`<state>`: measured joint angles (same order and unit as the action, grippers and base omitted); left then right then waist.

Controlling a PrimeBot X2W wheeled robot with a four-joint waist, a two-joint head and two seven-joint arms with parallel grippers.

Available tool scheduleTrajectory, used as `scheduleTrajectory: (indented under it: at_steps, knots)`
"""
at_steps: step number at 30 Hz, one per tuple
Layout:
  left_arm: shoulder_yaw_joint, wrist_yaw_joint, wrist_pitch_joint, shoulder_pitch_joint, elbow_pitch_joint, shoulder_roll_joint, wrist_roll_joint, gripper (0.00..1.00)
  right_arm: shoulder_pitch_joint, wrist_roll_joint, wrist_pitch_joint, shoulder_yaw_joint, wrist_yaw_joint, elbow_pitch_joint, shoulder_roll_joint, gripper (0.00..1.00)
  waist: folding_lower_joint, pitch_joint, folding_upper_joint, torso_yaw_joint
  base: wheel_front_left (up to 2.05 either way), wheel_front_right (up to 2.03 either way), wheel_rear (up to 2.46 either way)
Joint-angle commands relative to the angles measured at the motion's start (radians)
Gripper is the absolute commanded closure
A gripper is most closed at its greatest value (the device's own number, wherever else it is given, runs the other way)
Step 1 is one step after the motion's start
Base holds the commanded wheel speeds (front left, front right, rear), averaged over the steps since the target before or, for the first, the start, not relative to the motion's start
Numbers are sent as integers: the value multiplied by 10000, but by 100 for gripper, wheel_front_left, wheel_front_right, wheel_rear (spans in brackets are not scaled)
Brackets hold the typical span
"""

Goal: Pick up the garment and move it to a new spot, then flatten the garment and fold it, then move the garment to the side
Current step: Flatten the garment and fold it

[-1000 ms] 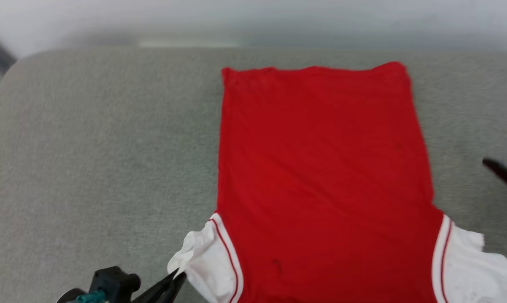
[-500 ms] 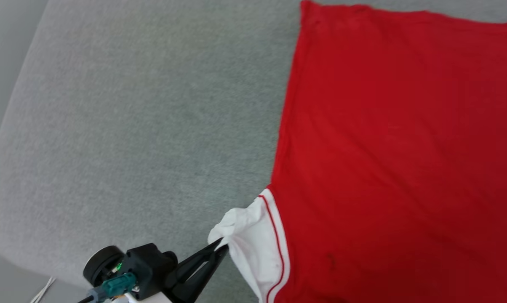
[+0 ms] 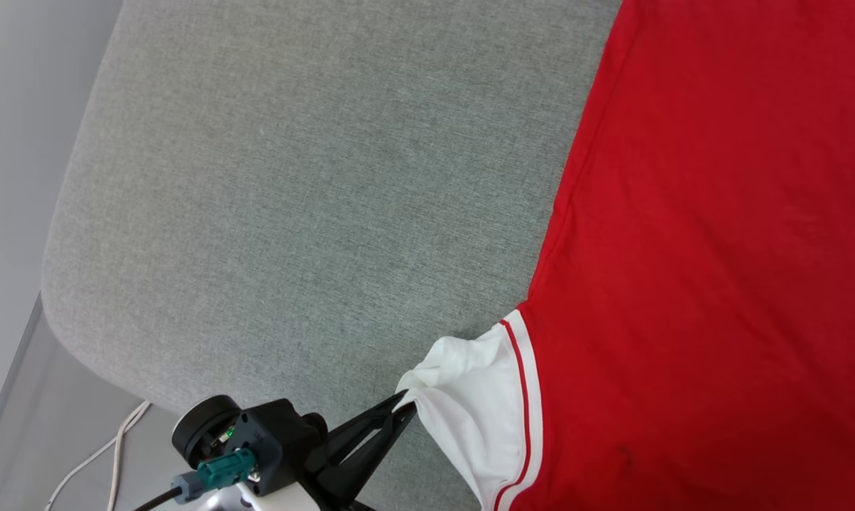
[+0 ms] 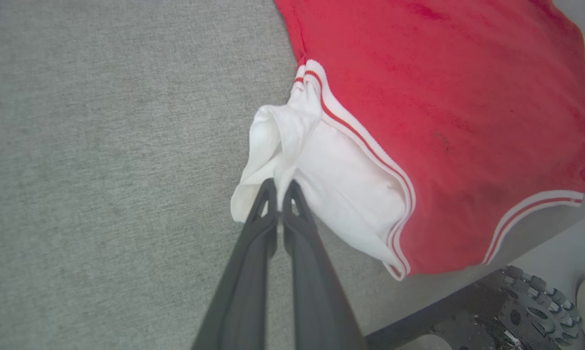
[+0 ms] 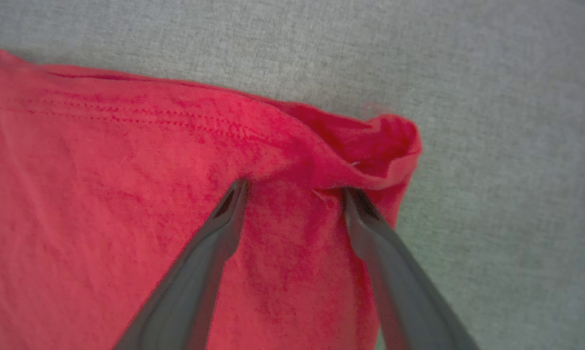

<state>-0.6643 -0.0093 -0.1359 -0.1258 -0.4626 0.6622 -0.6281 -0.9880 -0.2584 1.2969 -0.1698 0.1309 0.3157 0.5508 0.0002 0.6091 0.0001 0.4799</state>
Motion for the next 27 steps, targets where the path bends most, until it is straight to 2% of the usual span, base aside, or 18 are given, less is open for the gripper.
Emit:
scheduleTrajectory:
  at_steps: [1,2,3,4,14,21,27]
  knots:
    - [-9,-61,83,-90,78,-52,-2,100,415,99,168,-56,-3,132,-112,0,-2,65,-1,108,0,0,0]
    - [-14,-67,100,-113,131,-80,1,100,572,141,254,-103,-3,178,-128,0,-2,61,-1,125,0,0,0]
    - [-22,-79,127,-130,185,-91,-1,100,734,164,342,-147,-3,201,-131,52,-2,49,-1,135,0,0,0]
    - [-26,-86,143,-140,225,-98,-8,100,859,187,422,-193,-3,211,-125,100,-2,32,-1,138,0,0,0]
    - [142,53,310,-92,592,-14,-72,100,1591,125,282,-394,-5,-47,-20,100,-2,-628,-1,-360,0,0,0]
    - [281,380,271,258,852,232,-14,100,2810,-354,-118,-218,-5,91,-331,100,-2,-1872,-1,-1236,0,0,0]
    - [540,764,331,822,1115,539,-233,100,4446,-1197,-438,459,-5,-488,-277,100,-2,-2993,-1,-2163,0,0,0]
